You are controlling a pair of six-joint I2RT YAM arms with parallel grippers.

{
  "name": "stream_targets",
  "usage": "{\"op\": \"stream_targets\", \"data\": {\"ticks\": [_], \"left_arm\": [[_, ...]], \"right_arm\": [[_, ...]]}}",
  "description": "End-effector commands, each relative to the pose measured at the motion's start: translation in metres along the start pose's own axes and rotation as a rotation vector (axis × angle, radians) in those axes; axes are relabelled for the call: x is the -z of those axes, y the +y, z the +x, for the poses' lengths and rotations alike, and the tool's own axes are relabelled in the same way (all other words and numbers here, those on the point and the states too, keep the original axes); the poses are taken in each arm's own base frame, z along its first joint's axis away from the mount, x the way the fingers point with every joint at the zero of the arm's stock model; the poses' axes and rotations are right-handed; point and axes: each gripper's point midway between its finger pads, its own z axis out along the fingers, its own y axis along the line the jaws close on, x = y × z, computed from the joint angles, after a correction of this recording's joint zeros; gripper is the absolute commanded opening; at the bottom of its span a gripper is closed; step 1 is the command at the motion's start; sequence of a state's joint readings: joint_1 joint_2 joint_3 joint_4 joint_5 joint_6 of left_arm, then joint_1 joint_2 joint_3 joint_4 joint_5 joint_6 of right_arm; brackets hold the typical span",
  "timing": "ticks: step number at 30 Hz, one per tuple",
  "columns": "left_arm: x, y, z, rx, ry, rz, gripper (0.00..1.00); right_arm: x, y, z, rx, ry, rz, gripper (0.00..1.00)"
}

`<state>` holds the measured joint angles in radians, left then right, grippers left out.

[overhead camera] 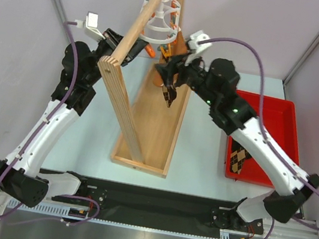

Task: Clip the socks to the hanger
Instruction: Open the clamp at the hanger, then pick up the sock from the bin.

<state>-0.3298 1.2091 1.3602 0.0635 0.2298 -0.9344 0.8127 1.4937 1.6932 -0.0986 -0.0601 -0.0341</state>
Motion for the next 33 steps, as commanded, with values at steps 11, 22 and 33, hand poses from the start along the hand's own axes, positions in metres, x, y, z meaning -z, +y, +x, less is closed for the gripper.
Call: {"op": "stream_targets", "data": {"ticks": [11,22,33], "left_arm": [[0.008,-0.007,-0.016,-0.05,-0.053,-0.031,0.0],[0.008,-0.007,-0.012,-0.05,-0.041,-0.022,0.0],[0.009,-0.001,-0.002,-0.027,-0.022,-0.016,0.0]], "right_arm": [[0.265,-0.222,0.039,-0.378,0.188,1.001,0.52],[0.322,-0.283,0.241,-0.813,0.42,1.238,0.45],[0.318,-0.328,0.321,-0.84,0.54,1.412,0.37]]}}
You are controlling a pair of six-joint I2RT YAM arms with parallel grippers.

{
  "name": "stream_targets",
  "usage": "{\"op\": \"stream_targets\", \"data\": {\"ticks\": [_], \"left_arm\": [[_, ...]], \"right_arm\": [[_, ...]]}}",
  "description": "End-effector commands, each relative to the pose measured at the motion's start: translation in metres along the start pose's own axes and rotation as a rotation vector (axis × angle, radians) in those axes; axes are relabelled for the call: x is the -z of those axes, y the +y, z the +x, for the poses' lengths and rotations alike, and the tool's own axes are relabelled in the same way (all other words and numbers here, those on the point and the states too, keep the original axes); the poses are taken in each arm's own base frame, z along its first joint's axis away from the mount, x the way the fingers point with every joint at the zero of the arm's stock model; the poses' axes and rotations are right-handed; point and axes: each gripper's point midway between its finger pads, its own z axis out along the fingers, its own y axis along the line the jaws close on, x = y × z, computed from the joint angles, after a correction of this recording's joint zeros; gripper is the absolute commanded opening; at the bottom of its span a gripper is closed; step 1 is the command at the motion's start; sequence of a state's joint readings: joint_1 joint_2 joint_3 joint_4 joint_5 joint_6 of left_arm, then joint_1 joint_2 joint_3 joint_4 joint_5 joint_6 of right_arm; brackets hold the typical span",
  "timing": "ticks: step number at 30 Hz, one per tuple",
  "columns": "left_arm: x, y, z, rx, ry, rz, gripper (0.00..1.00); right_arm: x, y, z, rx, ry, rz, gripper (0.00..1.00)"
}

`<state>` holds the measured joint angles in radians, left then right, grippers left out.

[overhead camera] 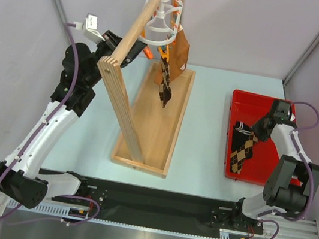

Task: Clip the socks to the hanger
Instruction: Pick up the sock from the bin.

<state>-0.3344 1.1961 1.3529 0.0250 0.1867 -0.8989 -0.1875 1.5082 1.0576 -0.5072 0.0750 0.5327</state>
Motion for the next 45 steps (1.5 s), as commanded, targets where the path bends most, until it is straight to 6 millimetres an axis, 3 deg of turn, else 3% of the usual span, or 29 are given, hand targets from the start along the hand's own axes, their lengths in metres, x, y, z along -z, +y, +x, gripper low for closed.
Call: {"op": "stream_targets", "data": {"ticks": [1,8,14,20,21,24,28,29,31,32,34,37,38,39,42,43,45], "left_arm": [[0.008,-0.011,-0.003,0.0,-0.012,0.032,0.0],[0.008,-0.009,-0.001,-0.008,-0.007,0.024,0.0],[0.009,-0.011,-0.002,-0.007,-0.009,0.029,0.0],[0.009,-0.01,-0.002,-0.012,-0.009,0.023,0.0],[0.01,-0.01,-0.002,-0.013,-0.007,0.024,0.0],[0.011,-0.009,-0.001,-0.012,-0.006,0.023,0.0],[0.012,-0.011,-0.002,-0.013,-0.007,0.026,0.0],[0.012,-0.011,-0.001,-0.013,-0.004,0.027,0.0],[0.012,-0.012,-0.001,-0.013,-0.002,0.03,0.0],[0.013,-0.012,-0.001,-0.013,0.0,0.03,0.0],[0.014,-0.01,-0.001,-0.022,-0.001,0.024,0.0],[0.017,-0.01,-0.002,-0.03,-0.006,0.02,0.0],[0.017,-0.01,-0.002,-0.03,-0.007,0.019,0.0],[0.017,-0.011,-0.002,-0.029,-0.008,0.02,0.0],[0.018,-0.013,-0.002,-0.025,-0.005,0.026,0.0],[0.018,-0.013,-0.003,-0.025,-0.006,0.027,0.0],[0.018,-0.014,-0.003,-0.024,-0.007,0.029,0.0]], "right_arm": [[-0.014,0.01,-0.028,-0.031,-0.097,0.028,0.37],[-0.045,0.005,-0.022,-0.032,-0.064,0.085,0.38],[-0.057,-0.002,-0.019,-0.034,-0.055,0.125,0.37],[-0.059,-0.002,-0.02,-0.023,-0.054,0.121,0.15],[-0.058,-0.003,-0.021,-0.023,-0.051,0.118,0.03],[-0.044,-0.001,-0.032,-0.009,-0.091,0.116,0.0],[0.004,0.023,-0.058,0.061,-0.172,-0.006,0.0],[0.03,0.039,-0.066,0.105,-0.219,-0.086,0.0],[0.063,0.054,-0.074,0.144,-0.282,-0.16,0.0],[0.092,0.069,-0.078,0.172,-0.332,-0.232,0.0],[0.125,0.091,-0.078,0.234,-0.362,-0.332,0.0],[0.162,0.123,-0.056,0.35,-0.337,-0.428,0.0],[0.186,0.15,-0.036,0.425,-0.308,-0.538,0.0],[0.201,0.164,-0.026,0.455,-0.294,-0.609,0.0],[0.239,0.193,0.004,0.53,-0.292,-0.746,0.0],[0.256,0.209,0.028,0.577,-0.256,-0.817,0.0],[0.28,0.223,0.046,0.632,-0.252,-0.886,0.0]]}}
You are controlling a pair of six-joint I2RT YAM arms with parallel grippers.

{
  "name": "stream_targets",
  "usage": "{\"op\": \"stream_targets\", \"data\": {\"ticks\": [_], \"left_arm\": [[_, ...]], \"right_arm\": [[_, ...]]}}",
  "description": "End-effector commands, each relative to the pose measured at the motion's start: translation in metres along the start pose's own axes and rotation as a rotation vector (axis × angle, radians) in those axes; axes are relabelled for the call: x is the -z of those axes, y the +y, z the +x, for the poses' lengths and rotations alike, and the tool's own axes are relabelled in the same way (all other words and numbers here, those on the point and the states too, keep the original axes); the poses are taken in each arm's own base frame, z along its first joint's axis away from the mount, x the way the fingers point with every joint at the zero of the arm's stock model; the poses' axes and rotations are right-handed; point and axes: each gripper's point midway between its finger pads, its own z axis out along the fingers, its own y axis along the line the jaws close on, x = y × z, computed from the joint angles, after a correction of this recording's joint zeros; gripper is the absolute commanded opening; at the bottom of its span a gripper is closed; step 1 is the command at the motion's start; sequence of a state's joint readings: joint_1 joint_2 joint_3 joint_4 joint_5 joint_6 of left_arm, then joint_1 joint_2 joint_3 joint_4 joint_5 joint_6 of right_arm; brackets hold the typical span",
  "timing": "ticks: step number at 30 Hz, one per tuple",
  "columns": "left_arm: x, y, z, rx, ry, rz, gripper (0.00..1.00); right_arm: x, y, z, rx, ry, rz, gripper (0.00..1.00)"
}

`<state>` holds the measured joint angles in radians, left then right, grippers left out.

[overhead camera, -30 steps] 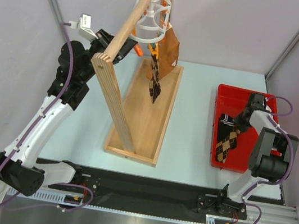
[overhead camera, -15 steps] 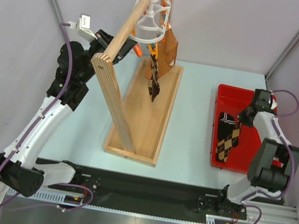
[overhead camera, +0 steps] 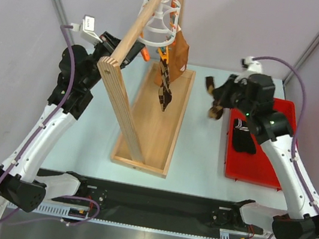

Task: Clip the socks to the hanger
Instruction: Pick up the sock from the bin, then clamp the sock onto the hanger.

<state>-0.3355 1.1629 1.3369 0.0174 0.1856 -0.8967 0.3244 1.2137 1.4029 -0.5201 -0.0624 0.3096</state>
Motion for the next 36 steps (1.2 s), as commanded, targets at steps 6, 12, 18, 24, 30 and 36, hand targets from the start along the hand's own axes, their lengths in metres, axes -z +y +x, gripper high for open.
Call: {"op": "stream_targets", "data": {"ticks": [6,12,18,24,30,36], "left_arm": [[0.008,-0.011,0.0,-0.012,0.009,0.028,0.0],[0.008,-0.014,0.0,-0.013,0.016,0.039,0.0],[0.009,-0.016,0.002,-0.001,0.028,0.05,0.0],[0.011,-0.019,0.0,-0.001,0.024,0.056,0.0],[0.01,-0.024,-0.003,-0.005,0.019,0.066,0.0],[0.012,-0.019,0.0,-0.003,0.031,0.045,0.0]], "right_arm": [[0.041,0.139,0.015,0.225,-0.016,-0.39,0.0],[0.051,0.186,0.019,0.307,-0.051,-0.461,0.0],[0.043,0.22,0.009,0.36,-0.079,-0.492,0.0],[0.02,0.241,-0.012,0.387,-0.109,-0.485,0.0],[-0.001,0.244,-0.012,0.392,-0.077,-0.44,0.0],[-0.006,0.239,-0.017,0.371,-0.092,-0.427,0.0]]}}
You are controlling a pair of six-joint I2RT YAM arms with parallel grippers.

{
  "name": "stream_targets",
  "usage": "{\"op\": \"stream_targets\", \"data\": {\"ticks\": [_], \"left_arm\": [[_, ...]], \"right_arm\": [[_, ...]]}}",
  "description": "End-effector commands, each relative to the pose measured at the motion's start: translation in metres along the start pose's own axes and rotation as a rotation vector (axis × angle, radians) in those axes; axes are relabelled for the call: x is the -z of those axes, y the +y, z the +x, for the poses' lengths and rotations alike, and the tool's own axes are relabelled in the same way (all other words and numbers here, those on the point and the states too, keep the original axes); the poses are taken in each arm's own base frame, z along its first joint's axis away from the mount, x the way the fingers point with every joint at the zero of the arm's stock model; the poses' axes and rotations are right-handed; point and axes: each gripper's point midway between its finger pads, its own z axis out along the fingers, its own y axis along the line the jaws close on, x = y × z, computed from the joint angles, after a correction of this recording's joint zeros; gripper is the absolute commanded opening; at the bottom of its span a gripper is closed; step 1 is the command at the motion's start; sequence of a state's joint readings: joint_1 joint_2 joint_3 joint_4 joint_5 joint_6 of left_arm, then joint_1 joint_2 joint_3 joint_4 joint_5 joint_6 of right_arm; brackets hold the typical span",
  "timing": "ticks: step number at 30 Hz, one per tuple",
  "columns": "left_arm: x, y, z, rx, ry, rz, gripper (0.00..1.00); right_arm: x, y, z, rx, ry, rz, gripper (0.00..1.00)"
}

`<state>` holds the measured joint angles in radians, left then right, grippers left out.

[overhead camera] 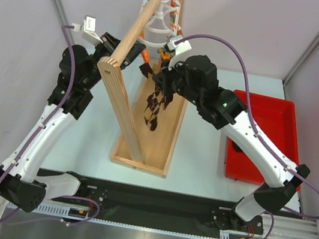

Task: Clip the socks to the hanger
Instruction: Clamp the sock onto the hanger.

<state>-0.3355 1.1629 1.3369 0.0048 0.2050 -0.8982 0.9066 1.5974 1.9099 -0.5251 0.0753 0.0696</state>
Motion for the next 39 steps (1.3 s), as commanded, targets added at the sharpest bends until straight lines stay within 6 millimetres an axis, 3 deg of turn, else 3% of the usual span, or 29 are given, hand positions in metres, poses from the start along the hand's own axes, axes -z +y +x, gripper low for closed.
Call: {"op": "stream_targets", "data": {"ticks": [1,29,39], "left_arm": [[0.011,-0.02,-0.004,-0.006,0.009,0.045,0.0],[0.013,-0.018,-0.005,-0.023,0.001,0.039,0.0],[0.013,-0.018,-0.003,-0.024,0.005,0.044,0.0]], "right_arm": [[0.011,-0.009,-0.029,-0.004,-0.082,0.027,0.0],[0.021,-0.016,-0.02,-0.034,-0.075,0.038,0.0],[0.021,-0.015,-0.029,-0.036,-0.1,0.028,0.0]]}}
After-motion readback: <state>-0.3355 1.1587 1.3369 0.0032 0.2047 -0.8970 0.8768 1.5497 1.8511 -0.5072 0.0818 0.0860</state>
